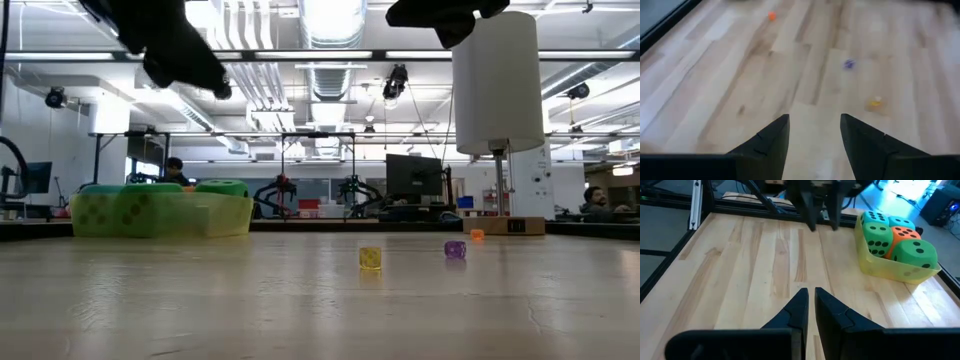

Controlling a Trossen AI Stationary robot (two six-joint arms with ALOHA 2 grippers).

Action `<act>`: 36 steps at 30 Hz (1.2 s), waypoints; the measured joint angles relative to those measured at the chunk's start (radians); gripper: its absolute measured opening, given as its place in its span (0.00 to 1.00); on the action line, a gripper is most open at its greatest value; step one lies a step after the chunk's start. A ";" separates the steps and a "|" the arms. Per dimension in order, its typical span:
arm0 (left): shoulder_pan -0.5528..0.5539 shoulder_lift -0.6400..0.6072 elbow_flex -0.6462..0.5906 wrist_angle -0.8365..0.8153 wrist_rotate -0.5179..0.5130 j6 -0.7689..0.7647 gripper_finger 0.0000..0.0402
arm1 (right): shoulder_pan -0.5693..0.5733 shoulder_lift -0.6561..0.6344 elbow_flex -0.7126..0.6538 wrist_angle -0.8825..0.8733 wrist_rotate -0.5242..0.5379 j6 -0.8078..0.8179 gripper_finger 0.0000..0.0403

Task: Pick & Place Dice
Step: Put the violet small die into the yellow container

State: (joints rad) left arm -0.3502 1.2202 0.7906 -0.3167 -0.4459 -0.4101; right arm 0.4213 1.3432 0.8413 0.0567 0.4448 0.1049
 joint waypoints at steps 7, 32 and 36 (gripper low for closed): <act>-0.081 0.029 0.000 0.086 -0.010 0.002 0.42 | 0.002 0.000 -0.014 -0.004 -0.112 0.014 0.07; -0.089 0.080 -0.003 0.092 -0.006 0.015 0.47 | 0.009 0.001 -0.124 -0.005 -0.339 0.098 0.07; -0.089 0.080 -0.006 0.092 -0.006 0.015 0.48 | 0.008 0.001 -0.126 -0.006 -0.393 0.098 0.07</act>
State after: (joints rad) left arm -0.4389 1.3003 0.7841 -0.2249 -0.4519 -0.3950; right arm 0.4297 1.3437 0.7158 0.0509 0.0520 0.2025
